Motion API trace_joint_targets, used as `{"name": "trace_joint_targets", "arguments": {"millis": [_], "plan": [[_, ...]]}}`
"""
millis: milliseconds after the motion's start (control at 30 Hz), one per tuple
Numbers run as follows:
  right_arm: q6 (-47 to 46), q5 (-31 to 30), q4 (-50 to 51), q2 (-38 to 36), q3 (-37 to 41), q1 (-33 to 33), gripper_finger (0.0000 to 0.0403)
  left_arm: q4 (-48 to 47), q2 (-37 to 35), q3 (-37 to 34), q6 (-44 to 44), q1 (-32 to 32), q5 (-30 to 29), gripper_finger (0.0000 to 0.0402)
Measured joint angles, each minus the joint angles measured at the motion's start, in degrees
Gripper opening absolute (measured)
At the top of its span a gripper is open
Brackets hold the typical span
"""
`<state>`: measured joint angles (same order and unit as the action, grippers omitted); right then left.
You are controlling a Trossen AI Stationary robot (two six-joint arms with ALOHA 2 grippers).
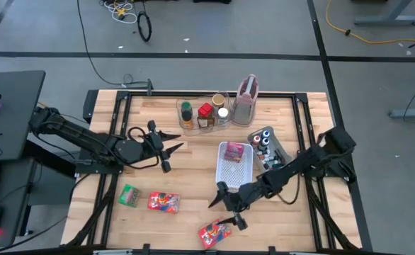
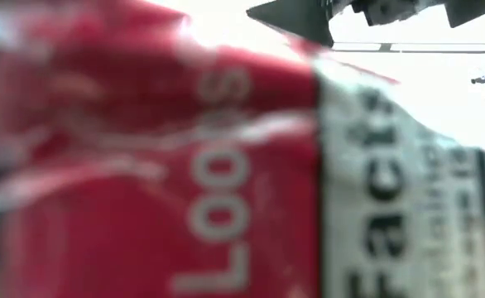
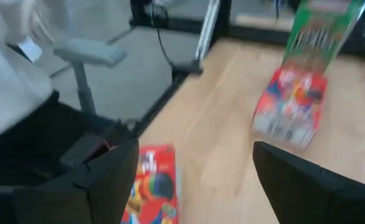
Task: Pick & Place Kitchen Items
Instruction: Put the red cereal box into the white bin
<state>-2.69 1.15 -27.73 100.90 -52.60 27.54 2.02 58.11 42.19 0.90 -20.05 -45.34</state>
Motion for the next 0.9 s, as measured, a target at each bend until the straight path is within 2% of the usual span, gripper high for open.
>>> {"name": "trace_joint_targets", "arguments": {"millis": [167,400,533,633,900], "plan": [[-4.3,2.5,0.9,6.0,-2.6,1.2,0.0331,0.0,0.0,0.0,2.9,0.0,0.1,0.0142],[-4.7,3.8,5.2,11.1,-9.2,4.6,0.0332,-0.1,0.0,0.0,6.6,0.0,1.3,0.0142],[-5.0,-2.0,10.0,14.4,-11.6,6.6,0.0332,-0.1,0.0,0.0,8.1,0.0,1.5,0.0142],[-4.3,-6.4,9.8,16.3,-11.8,7.4,0.0332,-0.2,0.0,0.0,9.6,0.0,1.5,0.0142],[-9.2,-7.5,9.5,16.7,-11.9,7.5,0.0332,-2.5,0.0,0.0,13.8,0.0,1.7,0.0142]]}}
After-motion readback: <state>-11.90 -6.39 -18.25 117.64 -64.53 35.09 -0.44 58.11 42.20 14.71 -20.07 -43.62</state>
